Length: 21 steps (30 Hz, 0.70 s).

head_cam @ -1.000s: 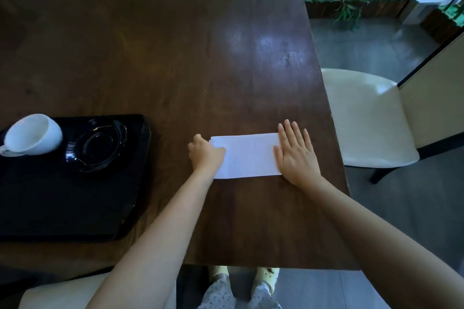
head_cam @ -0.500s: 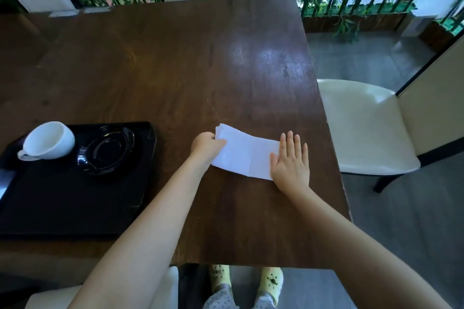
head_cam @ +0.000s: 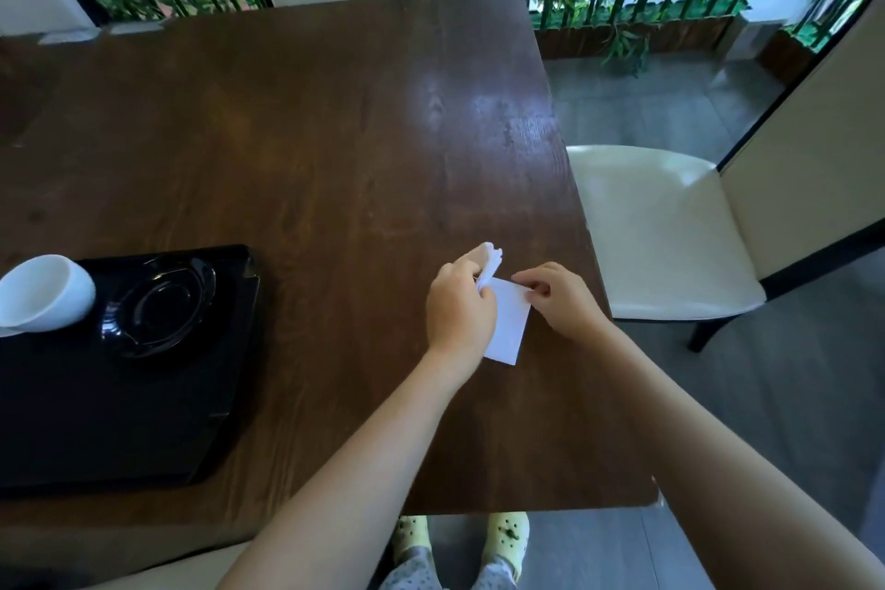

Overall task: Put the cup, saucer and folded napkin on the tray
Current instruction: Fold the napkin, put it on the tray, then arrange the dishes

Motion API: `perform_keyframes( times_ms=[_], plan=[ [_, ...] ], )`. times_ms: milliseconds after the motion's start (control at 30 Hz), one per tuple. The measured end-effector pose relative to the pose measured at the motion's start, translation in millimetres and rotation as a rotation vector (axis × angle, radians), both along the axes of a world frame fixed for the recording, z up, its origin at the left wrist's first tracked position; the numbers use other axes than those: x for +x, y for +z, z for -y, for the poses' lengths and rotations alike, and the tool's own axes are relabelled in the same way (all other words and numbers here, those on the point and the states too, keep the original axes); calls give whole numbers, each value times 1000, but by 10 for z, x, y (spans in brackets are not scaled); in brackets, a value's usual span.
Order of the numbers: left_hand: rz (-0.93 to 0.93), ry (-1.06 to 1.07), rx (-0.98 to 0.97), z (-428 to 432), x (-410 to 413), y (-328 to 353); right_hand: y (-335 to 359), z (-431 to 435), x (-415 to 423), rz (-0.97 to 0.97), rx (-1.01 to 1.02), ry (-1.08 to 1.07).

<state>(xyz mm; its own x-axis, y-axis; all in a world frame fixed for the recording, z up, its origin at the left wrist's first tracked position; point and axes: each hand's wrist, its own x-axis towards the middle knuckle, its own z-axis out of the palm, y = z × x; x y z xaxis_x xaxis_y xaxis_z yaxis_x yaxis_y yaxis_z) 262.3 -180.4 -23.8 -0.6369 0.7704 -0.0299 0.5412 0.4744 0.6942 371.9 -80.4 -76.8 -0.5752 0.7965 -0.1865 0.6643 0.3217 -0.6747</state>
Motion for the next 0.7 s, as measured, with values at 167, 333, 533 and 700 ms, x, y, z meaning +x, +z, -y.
perform_keyframes(
  times_ms=[167, 333, 533, 700],
  plan=[
    [-49, -76, -24, -42, 361, -343, -12, -267, 59, -137, -316, -90],
    [-126, -78, -49, 23, 529, -603, -31, -376, 0, -134, -422, -102],
    [-313, -169, -84, 194, 686, -706, 28, -256, -164, 99, -118, 128],
    [-269, -152, 119, 510, 696, -663, 104, -241, -214, 196, -97, 121]
  ],
)
